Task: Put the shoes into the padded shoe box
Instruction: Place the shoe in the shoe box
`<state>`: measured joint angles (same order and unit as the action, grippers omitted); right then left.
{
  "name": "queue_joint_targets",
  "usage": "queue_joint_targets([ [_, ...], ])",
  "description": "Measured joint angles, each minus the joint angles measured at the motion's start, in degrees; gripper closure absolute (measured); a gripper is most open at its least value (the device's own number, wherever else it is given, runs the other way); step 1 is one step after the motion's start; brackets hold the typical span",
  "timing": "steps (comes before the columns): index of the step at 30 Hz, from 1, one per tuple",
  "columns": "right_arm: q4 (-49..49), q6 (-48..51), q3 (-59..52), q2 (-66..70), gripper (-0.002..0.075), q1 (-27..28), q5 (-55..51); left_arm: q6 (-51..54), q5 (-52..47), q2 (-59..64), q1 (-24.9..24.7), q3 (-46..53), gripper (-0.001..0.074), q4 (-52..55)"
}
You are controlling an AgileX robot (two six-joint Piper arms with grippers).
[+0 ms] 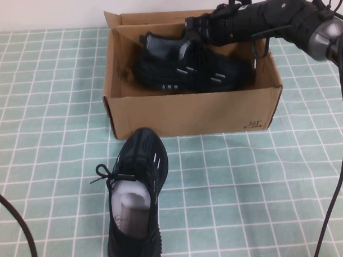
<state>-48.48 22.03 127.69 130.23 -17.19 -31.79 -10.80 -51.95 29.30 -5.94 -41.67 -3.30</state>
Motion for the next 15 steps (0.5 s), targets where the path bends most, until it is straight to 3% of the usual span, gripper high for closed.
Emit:
queue_joint_targets([
  [4, -0.3, 0.0, 0.0, 0.0, 0.0391, 0.0, 0.1, 0.0, 0.0, 0.0, 0.0, 0.0, 0.0739, 0.0],
  [15, -12.6, 5.5, 0.6, -1.4, 0.0386, 0.0, -6.5, 0.0, 0.0, 0.0, 0.0, 0.0, 0.0739, 0.0],
])
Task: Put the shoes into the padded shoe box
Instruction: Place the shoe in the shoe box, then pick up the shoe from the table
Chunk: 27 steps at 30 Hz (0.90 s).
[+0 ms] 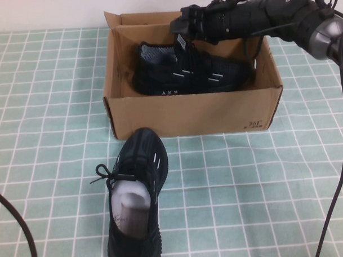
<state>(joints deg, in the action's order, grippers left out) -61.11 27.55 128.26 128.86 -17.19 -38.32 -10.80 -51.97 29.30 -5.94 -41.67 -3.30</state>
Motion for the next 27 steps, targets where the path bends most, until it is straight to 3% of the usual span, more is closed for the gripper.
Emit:
queue_joint_targets([
  [7, 1.2, 9.0, 0.4, -5.8, 0.0386, 0.0, 0.1, 0.1, -2.7, 0.0, 0.0, 0.0, 0.0739, -3.6],
  [13, 5.7, 10.5, 0.4, -10.7, 0.0399, 0.1, 2.3, 5.0, -5.9, 0.0, 0.0, 0.0, 0.0739, -6.4],
  [15, 8.4, 10.2, 0.4, -12.2, 0.0471, 0.3, 1.0, 7.2, -6.6, 0.0, 0.0, 0.0, 0.0739, -6.7],
  [20, 8.6, 9.1, 0.4, -16.6, 0.0739, 2.0, -3.4, 10.2, -9.2, -0.2, 0.0, -0.3, 0.0739, -7.9],
  [27, 8.0, 4.2, 0.4, -23.5, 0.0732, 7.6, -12.7, 18.6, -11.1, -3.0, 0.0, -5.6, 0.0739, -10.3],
])
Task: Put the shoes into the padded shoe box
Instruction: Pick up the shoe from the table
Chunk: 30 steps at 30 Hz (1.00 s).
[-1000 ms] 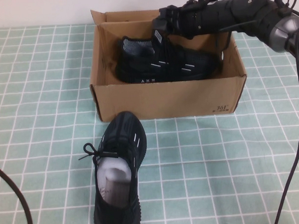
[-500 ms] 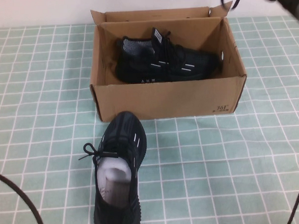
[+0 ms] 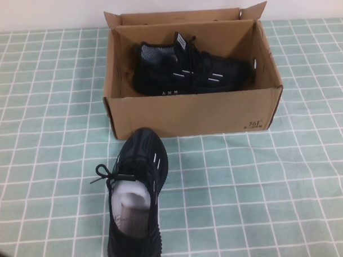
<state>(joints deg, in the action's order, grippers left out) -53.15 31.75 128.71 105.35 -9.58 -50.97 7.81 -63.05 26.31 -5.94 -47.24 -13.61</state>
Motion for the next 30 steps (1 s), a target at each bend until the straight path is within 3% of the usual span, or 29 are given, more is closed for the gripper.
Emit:
queue_joint_targets([
  [6, 3.6, 0.8, 0.0, -6.3, 0.0732, 2.0, -7.5, 6.5, 3.6, -0.9, 0.0, -2.5, 0.0739, -0.8],
  [14, 13.6, -3.3, -3.4, -15.5, 0.0729, 2.0, -9.9, 36.9, -0.2, 5.1, 0.0, -2.5, 0.0739, -20.0],
  [24, 17.7, -0.6, -20.3, -30.8, 0.0729, 1.9, -9.8, 44.2, -6.1, 8.2, 0.0, -2.5, 0.0739, -29.8],
  [30, 31.1, -5.8, -35.2, -45.3, 0.0729, 1.9, -5.6, 44.5, -8.2, 8.2, 0.0, -2.5, 0.0739, -33.6],
])
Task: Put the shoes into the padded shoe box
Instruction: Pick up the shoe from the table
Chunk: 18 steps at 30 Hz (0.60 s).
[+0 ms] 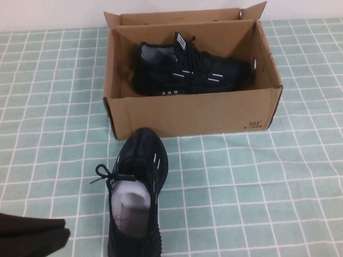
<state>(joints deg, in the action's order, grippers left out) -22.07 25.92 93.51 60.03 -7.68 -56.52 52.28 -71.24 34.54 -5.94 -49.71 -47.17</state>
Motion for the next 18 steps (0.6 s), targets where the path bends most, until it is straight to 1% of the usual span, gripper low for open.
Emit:
queue_joint_targets([
  [4, 11.5, -9.3, -12.4, -10.2, 0.0729, 0.0, 4.9, 0.1, -0.3, 0.0, 0.0, 0.0, 0.0739, -2.0],
  [6, 14.4, -13.8, -19.2, -15.2, 0.0729, 0.0, 6.9, 0.1, -0.3, 0.0, 0.0, 0.0, 0.0739, -2.0],
  [8, 14.0, -16.7, -25.6, -21.0, 0.0729, 0.0, 9.0, 0.1, -0.3, 0.0, 0.0, 0.0, 0.0739, -1.9],
  [11, 10.8, -17.5, -33.6, -29.4, 0.0729, -0.1, 12.1, -0.2, -0.3, 0.0, 0.0, 0.0, 0.0739, -1.9],
  [14, 10.3, -19.3, -40.2, -37.8, 0.0729, -0.3, 13.5, -0.9, -0.3, 0.0, 0.0, 0.0, 0.0739, -1.9],
  [18, 15.6, -21.7, -47.1, -45.9, 0.0729, -0.3, 13.5, -1.0, -0.3, 0.0, 0.0, 0.0, 0.0739, -1.9],
])
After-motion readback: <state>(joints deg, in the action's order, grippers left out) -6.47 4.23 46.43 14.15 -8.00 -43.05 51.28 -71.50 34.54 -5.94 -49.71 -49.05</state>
